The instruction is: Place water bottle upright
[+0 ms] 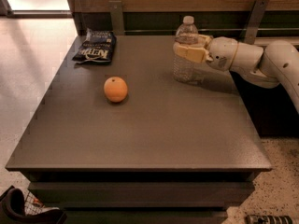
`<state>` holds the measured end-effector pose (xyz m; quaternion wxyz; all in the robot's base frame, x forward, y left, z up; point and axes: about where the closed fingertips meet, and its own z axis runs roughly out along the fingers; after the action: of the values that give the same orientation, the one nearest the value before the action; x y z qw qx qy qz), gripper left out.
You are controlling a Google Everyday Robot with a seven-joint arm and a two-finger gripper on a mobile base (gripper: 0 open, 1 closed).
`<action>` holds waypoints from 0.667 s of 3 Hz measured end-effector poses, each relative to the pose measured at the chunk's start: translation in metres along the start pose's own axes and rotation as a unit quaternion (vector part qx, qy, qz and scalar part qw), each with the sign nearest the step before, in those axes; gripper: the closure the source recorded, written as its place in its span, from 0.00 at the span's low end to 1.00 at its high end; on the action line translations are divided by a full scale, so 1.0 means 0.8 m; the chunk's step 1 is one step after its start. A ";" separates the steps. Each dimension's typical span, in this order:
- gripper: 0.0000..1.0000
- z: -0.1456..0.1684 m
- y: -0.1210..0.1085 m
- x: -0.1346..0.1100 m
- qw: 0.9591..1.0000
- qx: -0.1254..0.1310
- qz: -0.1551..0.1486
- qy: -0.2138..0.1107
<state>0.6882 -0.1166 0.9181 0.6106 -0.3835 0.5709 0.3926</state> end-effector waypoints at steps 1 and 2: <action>0.37 0.003 0.001 0.000 1.000 -0.002 0.000 0.000; 0.07 0.005 0.002 0.000 1.000 -0.003 0.000 0.000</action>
Offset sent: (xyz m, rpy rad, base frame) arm 0.0000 0.0026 0.0003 0.0003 -0.0002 0.0040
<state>0.6882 -0.1124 0.9186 0.6095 -0.3853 0.5695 0.3947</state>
